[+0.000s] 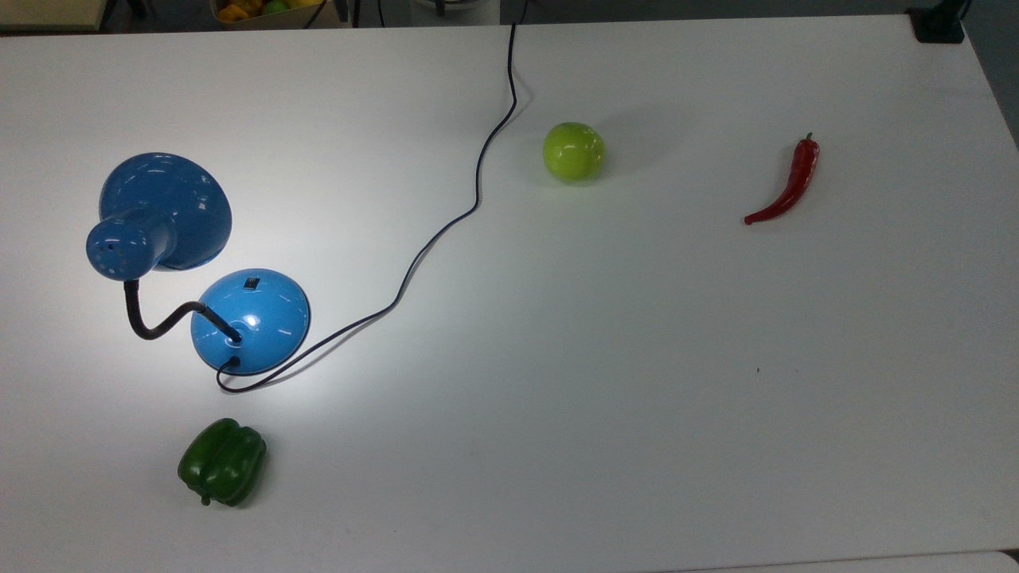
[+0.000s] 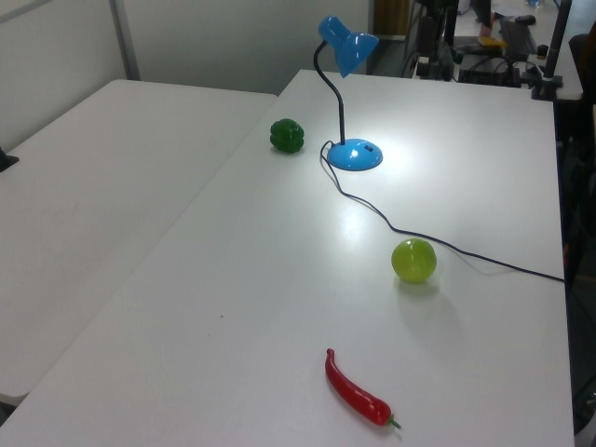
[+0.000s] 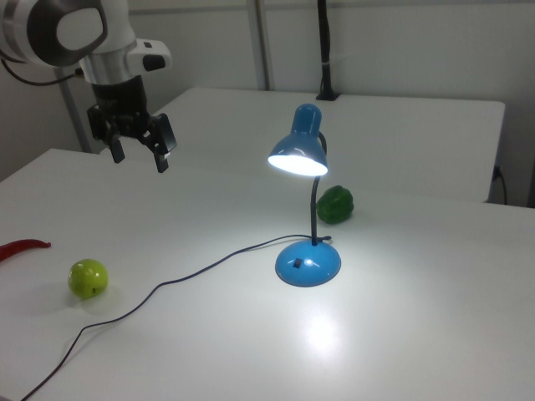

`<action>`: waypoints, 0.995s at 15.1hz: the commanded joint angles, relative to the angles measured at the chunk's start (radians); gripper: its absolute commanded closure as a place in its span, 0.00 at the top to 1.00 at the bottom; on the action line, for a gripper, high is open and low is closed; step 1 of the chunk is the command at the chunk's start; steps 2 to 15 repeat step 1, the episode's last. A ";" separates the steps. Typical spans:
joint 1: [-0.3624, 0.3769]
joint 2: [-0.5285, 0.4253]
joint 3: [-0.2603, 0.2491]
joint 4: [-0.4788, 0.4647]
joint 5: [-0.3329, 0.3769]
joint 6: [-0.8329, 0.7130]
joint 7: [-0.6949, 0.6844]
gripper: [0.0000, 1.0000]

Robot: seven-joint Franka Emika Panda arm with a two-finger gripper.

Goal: Turn on desk lamp

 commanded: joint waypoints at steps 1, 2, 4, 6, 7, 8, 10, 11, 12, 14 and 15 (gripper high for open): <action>0.014 0.013 -0.006 0.011 -0.005 0.018 -0.020 1.00; 0.014 0.013 -0.006 0.011 -0.005 0.018 -0.020 1.00; 0.014 0.013 -0.006 0.011 -0.005 0.018 -0.020 1.00; 0.014 0.013 -0.006 0.011 -0.005 0.018 -0.020 1.00; 0.014 0.013 -0.006 0.011 -0.005 0.018 -0.020 1.00; 0.014 0.013 -0.006 0.011 -0.005 0.018 -0.020 1.00; 0.014 0.013 -0.006 0.011 -0.005 0.018 -0.020 1.00; 0.014 0.013 -0.006 0.011 -0.005 0.018 -0.020 1.00; 0.014 0.013 -0.006 0.011 -0.005 0.018 -0.020 1.00; 0.014 0.013 -0.006 0.011 -0.005 0.018 -0.020 1.00; 0.014 0.013 -0.006 0.011 -0.005 0.018 -0.020 1.00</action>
